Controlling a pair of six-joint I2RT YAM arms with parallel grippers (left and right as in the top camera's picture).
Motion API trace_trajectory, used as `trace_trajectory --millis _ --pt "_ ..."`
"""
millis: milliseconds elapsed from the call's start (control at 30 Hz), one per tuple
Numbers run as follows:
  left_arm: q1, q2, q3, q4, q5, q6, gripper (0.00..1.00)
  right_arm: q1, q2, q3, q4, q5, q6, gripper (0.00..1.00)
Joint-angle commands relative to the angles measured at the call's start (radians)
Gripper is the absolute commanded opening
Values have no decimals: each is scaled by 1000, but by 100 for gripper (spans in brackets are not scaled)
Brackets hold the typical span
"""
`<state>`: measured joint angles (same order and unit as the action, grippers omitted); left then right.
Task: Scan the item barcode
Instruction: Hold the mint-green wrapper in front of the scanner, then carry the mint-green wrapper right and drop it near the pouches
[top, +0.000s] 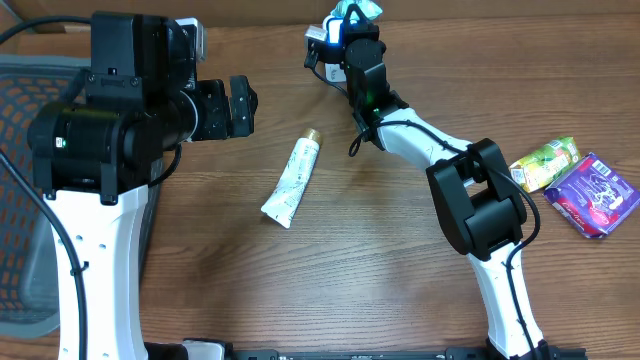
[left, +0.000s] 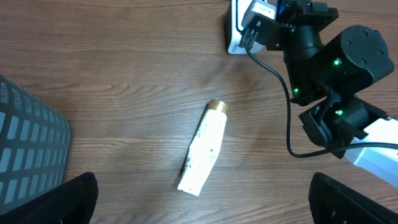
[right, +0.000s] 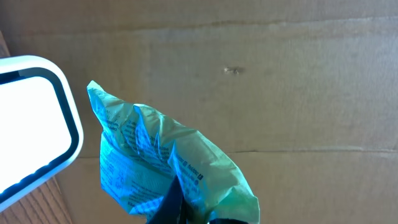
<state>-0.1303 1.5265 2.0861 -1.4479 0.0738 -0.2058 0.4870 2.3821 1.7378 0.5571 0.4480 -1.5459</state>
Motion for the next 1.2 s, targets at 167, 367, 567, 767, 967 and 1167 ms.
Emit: trace_trajectory --millis 167,367,567,767,967,1167 --pt "-1 7 9 1 -3 19 100 24 -5 22 18 4 8 4" --pt "-1 7 9 1 -3 19 100 39 -116 22 0 93 198 4" --pt "-1 7 9 1 -3 19 99 50 -360 22 -441 84 392 4" --pt "-1 7 9 1 -3 19 100 15 -610 22 -941 -248 810 4" --pt "-1 7 9 0 -3 19 100 -132 -735 22 -1161 -506 1577 4" --pt "-1 7 9 1 -3 19 100 -343 -731 -1 -1452 -576 1927 4"
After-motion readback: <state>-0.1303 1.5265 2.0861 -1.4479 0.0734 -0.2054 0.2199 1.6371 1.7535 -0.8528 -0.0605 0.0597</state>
